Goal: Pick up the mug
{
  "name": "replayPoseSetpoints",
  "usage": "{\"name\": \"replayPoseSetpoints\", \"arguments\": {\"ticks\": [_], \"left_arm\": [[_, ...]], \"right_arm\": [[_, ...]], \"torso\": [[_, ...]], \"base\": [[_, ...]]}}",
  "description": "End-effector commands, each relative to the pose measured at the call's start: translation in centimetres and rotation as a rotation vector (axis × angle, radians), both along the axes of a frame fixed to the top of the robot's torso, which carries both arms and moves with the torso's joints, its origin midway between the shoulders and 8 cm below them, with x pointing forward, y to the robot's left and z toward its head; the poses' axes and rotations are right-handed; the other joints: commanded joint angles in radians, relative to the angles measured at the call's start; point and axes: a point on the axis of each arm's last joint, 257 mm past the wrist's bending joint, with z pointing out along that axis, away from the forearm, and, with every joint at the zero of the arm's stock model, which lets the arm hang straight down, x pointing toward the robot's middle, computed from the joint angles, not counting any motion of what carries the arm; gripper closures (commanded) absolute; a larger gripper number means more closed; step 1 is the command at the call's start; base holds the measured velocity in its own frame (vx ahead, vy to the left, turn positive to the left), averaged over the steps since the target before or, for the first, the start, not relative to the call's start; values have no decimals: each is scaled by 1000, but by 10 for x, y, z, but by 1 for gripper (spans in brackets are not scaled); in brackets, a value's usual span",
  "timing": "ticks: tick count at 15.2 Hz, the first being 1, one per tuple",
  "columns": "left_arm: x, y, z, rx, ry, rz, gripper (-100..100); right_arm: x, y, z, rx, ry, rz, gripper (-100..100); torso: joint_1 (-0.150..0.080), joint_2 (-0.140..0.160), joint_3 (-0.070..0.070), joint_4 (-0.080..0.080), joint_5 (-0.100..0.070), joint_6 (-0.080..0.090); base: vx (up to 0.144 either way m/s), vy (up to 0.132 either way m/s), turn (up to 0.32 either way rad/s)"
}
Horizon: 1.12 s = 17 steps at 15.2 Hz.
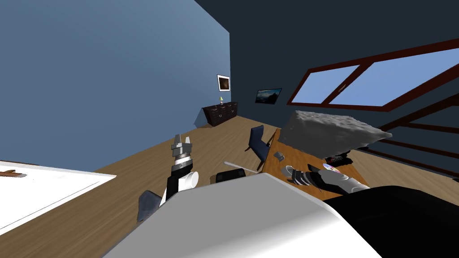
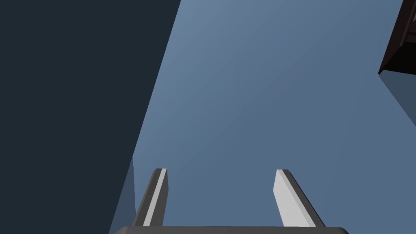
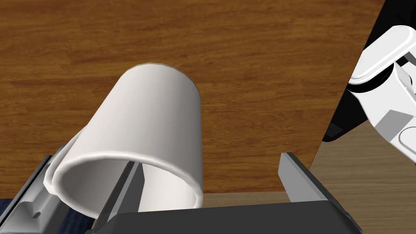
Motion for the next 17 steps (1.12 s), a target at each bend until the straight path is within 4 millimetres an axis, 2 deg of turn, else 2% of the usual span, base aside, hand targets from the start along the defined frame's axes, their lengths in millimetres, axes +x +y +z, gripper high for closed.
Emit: {"name": "replayPoseSetpoints", "arguments": {"ticks": [1,6,8,9,13,14,17], "left_arm": [[0,0,0,0,0,0,0],[0,0,0,0,0,0,0],[0,0,0,0,0,0,0],[0,0,0,0,0,0,0],[0,0,0,0,0,0,0],[0,0,0,0,0,0,0],[0,0,0,0,-1,0,0]], "right_arm": [[-2,0,-1,-5,-2,15,-100],[-16,8,-7,-7,2,47,-100],[-13,6,-6,-11,0,45,-100],[-13,6,-6,-11,0,46,100],[-14,5,-6,-12,3,46,100],[-3,-1,-1,-17,-5,34,100],[-2,0,-1,-5,-2,15,100]], "torso": [[0,0,0,0,0,0],[0,0,0,0,0,0],[0,-1,-1,0,0,0],[0,0,0,0,0,-1],[-1,6,4,2,-1,-1],[-1,6,4,2,-1,-2],[-1,14,8,4,-1,-3]], "base": [[61,19,-106],[103,-9,-109],[95,-5,-75],[25,-1,1],[5,-1,-2],[-74,7,168],[-143,2,185]]}}
